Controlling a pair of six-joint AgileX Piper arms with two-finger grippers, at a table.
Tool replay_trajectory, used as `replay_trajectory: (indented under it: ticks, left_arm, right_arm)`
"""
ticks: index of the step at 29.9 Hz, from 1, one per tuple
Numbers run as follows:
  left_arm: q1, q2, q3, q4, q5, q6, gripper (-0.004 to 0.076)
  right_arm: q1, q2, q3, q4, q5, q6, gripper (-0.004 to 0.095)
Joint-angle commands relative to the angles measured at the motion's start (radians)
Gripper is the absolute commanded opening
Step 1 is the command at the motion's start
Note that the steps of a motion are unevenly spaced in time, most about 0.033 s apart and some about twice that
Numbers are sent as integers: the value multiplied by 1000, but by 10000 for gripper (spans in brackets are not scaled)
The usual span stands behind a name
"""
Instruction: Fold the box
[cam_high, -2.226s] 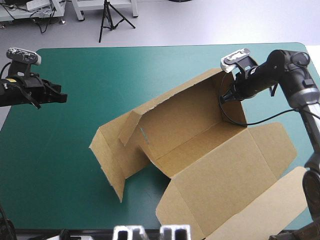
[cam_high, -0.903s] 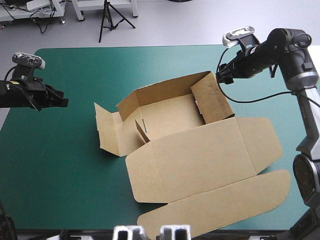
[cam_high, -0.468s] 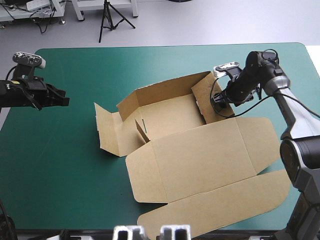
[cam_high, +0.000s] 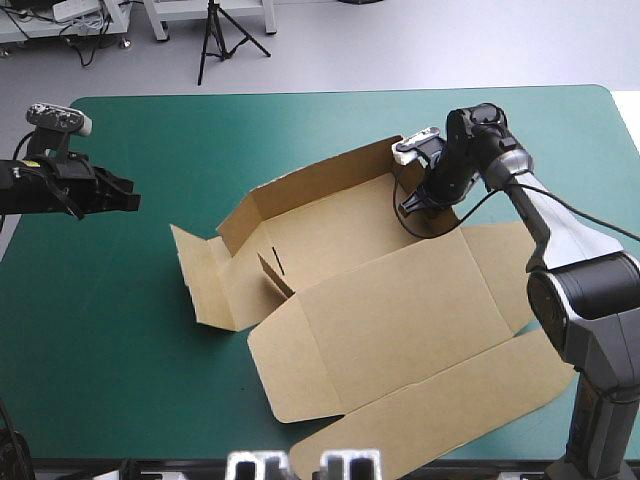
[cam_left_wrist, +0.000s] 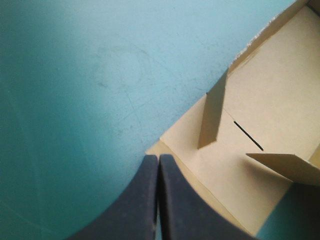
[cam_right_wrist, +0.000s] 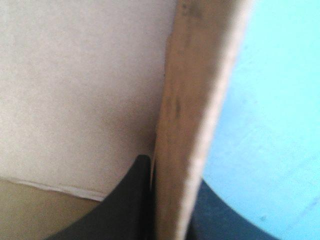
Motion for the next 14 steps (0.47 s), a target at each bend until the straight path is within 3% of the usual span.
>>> replay_trajectory:
  ticks: [1,6,14]
  left_arm:
    - [0,-23,-34,-67,-32,-9,-9]
    - [0,-23,-34,-80,-32,-9,-9]
    - [0,-23,-34,-80,-103,-9,-9]
  right_arm:
    - [-1,-62,-103,1,22,-13,-19]
    - [-19,-87,-211,5,22,-13,-19]
    - [-156,-217,-230,59,24,-18,-19]
